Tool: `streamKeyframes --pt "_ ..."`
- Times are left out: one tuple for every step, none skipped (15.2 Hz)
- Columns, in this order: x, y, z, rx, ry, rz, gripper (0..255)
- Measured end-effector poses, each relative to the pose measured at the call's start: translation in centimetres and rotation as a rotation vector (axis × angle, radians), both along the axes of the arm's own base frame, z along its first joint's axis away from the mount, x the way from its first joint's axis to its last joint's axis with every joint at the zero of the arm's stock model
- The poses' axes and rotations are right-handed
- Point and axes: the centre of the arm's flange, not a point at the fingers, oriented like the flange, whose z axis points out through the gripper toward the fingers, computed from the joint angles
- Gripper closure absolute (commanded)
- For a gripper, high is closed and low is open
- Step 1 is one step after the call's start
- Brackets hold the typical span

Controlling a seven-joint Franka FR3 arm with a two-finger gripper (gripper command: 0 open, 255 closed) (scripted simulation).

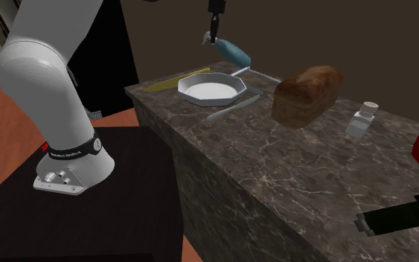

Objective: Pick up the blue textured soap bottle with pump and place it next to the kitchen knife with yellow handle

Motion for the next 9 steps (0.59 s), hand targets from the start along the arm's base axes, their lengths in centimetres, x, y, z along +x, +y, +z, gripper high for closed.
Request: streamKeyframes --pt "0.1 0.0 -0.7 0.0 0.0 0.0 255" --pt "0.1 -0.1 -1.2 -0.001 0.0 -0.001 255" --pt "0.2 0.0 -1.9 -0.001 0.0 -0.001 255" --pt "0.1 0.1 -2.4 -0.001 0.002 0.002 255" --pt "0.0 0.1 -2.8 0.0 0.004 0.004 255" --pt "-0.2 0.2 -3.4 -0.001 0.005 0.004 255" --pt "-0.1 0.2 -4.0 -0.001 0.004 0.003 255" --pt "-0.2 0.2 -4.5 -0.002 0.006 0.004 255" --pt "-0.3 0.2 -5.1 -0.003 0.007 0.004 255"
